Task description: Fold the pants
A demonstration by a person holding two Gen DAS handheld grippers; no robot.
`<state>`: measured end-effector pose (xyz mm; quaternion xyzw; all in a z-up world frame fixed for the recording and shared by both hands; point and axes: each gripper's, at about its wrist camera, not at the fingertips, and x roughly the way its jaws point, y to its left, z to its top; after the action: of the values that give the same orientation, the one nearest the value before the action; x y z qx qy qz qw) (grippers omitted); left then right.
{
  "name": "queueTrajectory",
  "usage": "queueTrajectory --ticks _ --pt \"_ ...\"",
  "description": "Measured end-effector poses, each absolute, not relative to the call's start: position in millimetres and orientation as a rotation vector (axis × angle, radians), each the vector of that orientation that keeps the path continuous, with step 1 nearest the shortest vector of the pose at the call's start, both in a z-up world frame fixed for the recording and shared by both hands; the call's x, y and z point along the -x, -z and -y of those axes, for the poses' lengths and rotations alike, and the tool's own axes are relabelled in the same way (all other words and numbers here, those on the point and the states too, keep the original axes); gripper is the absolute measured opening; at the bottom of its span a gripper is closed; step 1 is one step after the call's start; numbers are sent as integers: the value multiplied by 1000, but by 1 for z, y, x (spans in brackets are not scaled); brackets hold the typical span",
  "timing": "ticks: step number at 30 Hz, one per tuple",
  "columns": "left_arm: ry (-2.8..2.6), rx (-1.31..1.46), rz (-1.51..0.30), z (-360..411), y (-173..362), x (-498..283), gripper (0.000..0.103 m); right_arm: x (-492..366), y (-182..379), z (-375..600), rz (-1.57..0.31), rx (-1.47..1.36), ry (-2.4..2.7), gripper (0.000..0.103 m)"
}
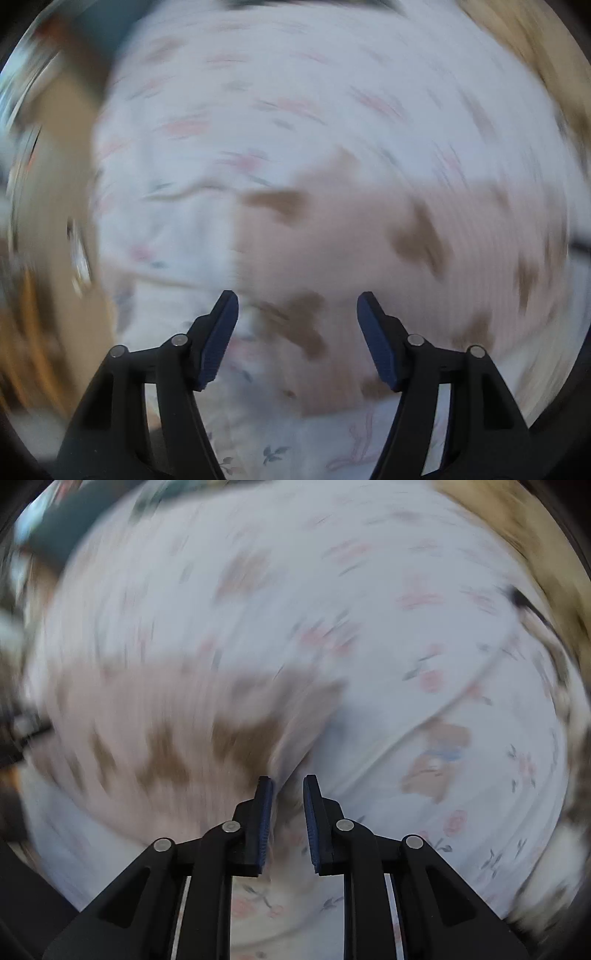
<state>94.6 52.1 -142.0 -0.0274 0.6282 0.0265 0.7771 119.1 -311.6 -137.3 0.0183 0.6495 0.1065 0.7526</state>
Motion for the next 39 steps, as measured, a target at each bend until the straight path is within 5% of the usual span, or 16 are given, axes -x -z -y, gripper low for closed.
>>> queueTrajectory --ticks 3,7,15,17,21,39 --pt "-157 221 -1312 -77 145 -98 87 -129 129 341 -1351 -299 -177 86" --pt "-86 321 -1384 -70 171 -103 88 -142 152 336 -1405 -425 -224 86" --pt "77 203 -1395 -19 177 -106 85 -136 185 275 -1481 -243 -349 87" --pt "126 197 -1392 -7 175 -104 53 -130 185 265 -1470 -200 -385 80" --pt "237 186 -1398 17 167 -97 12 -127 173 258 -1436 -199 -453 16" --pt "291 276 -1023 -39 46 -201 9 -231 64 248 -1068 -313 -561 15"
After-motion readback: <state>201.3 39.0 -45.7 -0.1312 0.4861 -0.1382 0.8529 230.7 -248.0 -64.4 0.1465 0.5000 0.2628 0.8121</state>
